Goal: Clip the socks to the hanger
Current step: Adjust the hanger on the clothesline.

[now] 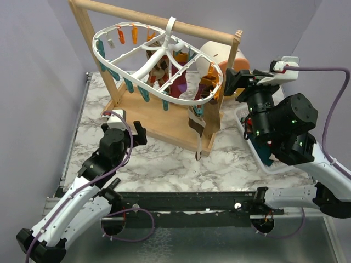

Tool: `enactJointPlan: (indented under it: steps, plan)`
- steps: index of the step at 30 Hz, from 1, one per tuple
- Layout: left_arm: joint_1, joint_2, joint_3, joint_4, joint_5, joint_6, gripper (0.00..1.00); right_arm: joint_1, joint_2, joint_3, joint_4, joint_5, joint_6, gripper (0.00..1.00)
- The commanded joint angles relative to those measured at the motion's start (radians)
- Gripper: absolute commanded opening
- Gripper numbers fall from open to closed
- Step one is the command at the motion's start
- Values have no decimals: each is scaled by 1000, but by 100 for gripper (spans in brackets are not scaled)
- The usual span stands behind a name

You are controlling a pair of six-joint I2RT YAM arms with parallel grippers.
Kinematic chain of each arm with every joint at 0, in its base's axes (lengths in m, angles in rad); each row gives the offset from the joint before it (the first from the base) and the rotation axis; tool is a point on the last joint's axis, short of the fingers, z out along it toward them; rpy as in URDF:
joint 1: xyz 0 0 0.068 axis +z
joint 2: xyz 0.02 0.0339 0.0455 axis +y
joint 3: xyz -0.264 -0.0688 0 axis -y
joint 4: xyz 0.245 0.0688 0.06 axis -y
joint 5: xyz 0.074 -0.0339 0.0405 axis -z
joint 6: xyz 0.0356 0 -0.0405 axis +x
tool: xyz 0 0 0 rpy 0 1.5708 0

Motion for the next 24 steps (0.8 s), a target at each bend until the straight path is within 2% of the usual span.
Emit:
enactJointPlan:
  steps: [1, 3, 6, 10, 15, 17, 21, 24]
  plan:
    - [1, -3, -17, 3, 29, -13, 99, -24, -54, -29, -41, -334, 115, 81]
    - [1, -16, -26, 3, 31, -14, 99, -24, -28, 14, -54, -567, 114, 81]
    - [1, -28, -28, 3, 30, -14, 99, -24, 101, 217, -208, -815, 110, 81]
    - [2, -30, -32, -3, 31, -19, 99, -24, 253, 423, -315, -995, 83, 81]
    - [1, -26, -34, -2, 32, -18, 99, -24, 425, 611, -429, -1119, 47, 80]
    - [2, -24, -34, -3, 31, -18, 99, -17, 455, 623, -414, -1137, 34, 80]
    - [1, -22, -35, -3, 35, -18, 99, 33, 491, 624, -384, -1107, -39, 78]
    - [1, -21, -35, -3, 37, -16, 99, 90, 520, 625, -387, -1006, -120, 76]
